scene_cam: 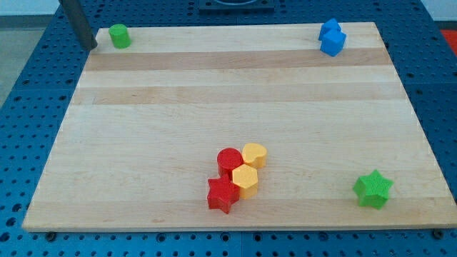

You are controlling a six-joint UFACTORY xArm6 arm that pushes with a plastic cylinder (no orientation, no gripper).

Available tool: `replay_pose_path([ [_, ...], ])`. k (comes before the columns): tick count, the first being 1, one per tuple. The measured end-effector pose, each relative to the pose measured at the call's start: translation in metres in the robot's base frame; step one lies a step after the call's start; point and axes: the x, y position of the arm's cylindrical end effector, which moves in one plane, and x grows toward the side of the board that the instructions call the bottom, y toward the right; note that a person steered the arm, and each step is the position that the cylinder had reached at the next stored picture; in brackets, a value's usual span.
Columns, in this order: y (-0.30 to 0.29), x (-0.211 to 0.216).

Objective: Move the green circle parallel to the red star

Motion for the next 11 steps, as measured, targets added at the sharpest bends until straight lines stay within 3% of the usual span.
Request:
replay_pose_path([
  [1,0.002,-0.035],
  [2,0.014,-0.037],
  [6,0.126,0.039],
  [8,0.221,0.077],
  [10,0.340,0.088],
  [11,0.310,0.093],
])
